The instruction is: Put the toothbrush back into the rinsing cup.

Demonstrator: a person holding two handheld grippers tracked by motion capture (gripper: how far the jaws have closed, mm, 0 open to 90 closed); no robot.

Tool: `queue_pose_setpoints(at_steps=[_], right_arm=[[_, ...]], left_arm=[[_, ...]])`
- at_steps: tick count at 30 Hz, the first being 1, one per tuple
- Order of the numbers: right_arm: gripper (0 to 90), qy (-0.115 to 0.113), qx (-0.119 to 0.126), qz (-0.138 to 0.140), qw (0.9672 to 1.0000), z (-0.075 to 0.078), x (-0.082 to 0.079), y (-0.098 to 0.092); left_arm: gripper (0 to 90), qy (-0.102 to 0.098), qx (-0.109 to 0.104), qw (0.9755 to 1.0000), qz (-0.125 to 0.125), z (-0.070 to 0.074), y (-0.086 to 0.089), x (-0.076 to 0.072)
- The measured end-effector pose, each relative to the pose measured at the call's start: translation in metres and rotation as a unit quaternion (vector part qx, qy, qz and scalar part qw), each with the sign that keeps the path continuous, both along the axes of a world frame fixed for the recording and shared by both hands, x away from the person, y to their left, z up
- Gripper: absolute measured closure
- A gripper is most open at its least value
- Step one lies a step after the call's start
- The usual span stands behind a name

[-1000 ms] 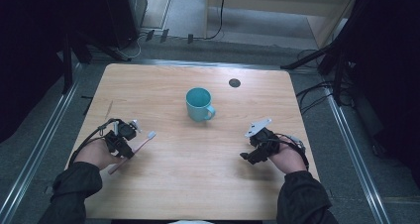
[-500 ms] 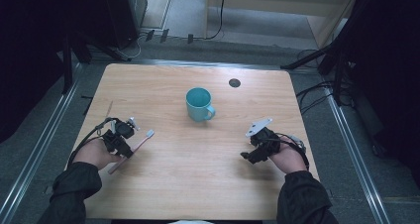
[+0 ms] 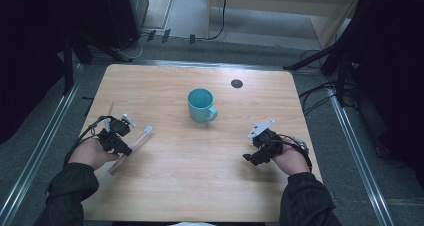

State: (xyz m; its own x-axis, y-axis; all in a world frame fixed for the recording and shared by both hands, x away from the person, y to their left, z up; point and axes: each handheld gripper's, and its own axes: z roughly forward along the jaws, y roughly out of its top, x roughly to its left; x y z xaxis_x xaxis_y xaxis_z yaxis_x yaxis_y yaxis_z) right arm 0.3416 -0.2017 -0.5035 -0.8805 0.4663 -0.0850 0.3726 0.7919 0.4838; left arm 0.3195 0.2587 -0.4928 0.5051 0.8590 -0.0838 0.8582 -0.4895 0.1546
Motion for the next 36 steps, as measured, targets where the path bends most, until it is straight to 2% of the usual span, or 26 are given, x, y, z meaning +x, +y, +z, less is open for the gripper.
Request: queue_pose_setpoints(at_steps=[6,11,12,15,16,21,23,25,26,28,31,34,35,36], right_arm=[[21.8,0.001,0.001,0.000,1.0000,0.000,0.000,0.000],[21.8,0.002,0.002,-0.001,1.0000,0.000,0.000,0.000],[21.8,0.003,0.003,-0.001,1.0000,0.000,0.000,0.000],[21.7,0.003,0.004,-0.001,1.0000,0.000,0.000,0.000],[21.7,0.003,0.004,0.000,1.0000,0.000,0.000,-0.001],[21.7,0.003,0.006,-0.004,1.0000,0.000,0.000,-0.001],[21.7,0.002,0.006,-0.004,1.0000,0.000,0.000,-0.002],[21.7,0.004,0.007,-0.008,0.9999,0.000,0.000,-0.002],[21.7,0.004,0.007,-0.009,0.9999,0.000,-0.001,-0.003],[21.7,0.005,0.009,-0.010,0.9999,0.000,-0.001,-0.003],[21.7,0.004,0.011,-0.011,0.9999,0.001,-0.002,-0.005],[21.7,0.004,0.016,-0.017,0.9997,0.002,-0.003,-0.007],[21.7,0.004,0.016,-0.017,0.9997,0.002,-0.003,-0.007],[21.7,0.003,0.020,-0.018,0.9996,0.002,-0.004,-0.008]], left_arm=[[79.2,0.004,-0.023,0.9997,0.000,0.003,0.002,0.000],[79.2,-0.007,-0.044,0.9990,0.003,0.007,0.002,0.000],[79.2,-0.012,-0.058,0.9983,-0.001,0.010,0.001,0.000],[79.2,-0.023,-0.073,0.9970,-0.006,0.012,-0.001,0.000],[79.2,-0.017,-0.080,0.9966,-0.005,0.012,-0.001,0.000],[79.2,-0.026,-0.095,0.9951,-0.002,0.014,0.001,0.001],[79.2,-0.034,-0.110,0.9934,0.004,0.016,0.002,0.002],[79.2,-0.036,-0.114,0.9928,0.002,0.018,0.003,0.003],[79.2,-0.045,-0.123,0.9914,0.005,0.020,0.002,0.003],[79.2,-0.059,-0.123,0.9906,0.002,0.022,0.001,0.003],[79.2,-0.063,-0.127,0.9899,0.001,0.024,-0.001,0.004],[79.2,-0.080,-0.125,0.9890,0.002,0.026,-0.003,0.005],[79.2,-0.080,-0.125,0.9890,0.002,0.026,-0.003,0.005],[79.2,-0.089,-0.131,0.9874,0.004,0.029,-0.004,0.006]])
